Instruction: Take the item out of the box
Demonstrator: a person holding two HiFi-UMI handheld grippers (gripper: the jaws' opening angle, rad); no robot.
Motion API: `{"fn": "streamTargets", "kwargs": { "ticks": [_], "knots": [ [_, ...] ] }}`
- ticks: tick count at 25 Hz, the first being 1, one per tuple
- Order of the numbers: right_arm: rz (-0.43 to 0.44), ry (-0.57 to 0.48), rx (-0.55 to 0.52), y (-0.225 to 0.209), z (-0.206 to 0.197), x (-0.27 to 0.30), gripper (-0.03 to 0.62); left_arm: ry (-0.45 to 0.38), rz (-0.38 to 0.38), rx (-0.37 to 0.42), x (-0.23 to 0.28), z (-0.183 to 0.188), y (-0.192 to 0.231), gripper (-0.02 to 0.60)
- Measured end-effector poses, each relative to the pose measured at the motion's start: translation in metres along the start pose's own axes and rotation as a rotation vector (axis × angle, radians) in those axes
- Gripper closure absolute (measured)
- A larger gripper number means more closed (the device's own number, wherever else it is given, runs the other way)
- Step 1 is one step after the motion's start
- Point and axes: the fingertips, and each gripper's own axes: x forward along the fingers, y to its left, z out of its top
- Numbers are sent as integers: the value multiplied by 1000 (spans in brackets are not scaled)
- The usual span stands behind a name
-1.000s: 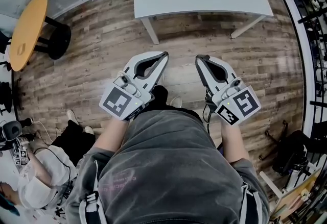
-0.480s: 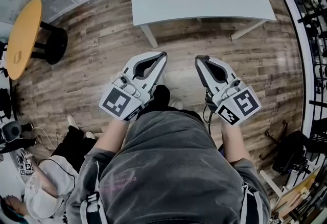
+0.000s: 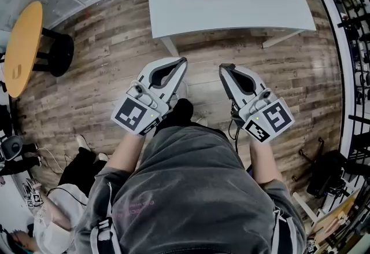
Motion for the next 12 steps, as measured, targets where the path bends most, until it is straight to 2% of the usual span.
{"fn": "streamTargets", "kwargs": {
  "ticks": [12],
  "knots": [
    [-35, 25, 14, -40, 20, 66, 592, 3, -35, -28, 37, 6, 74, 569]
  ]
}}
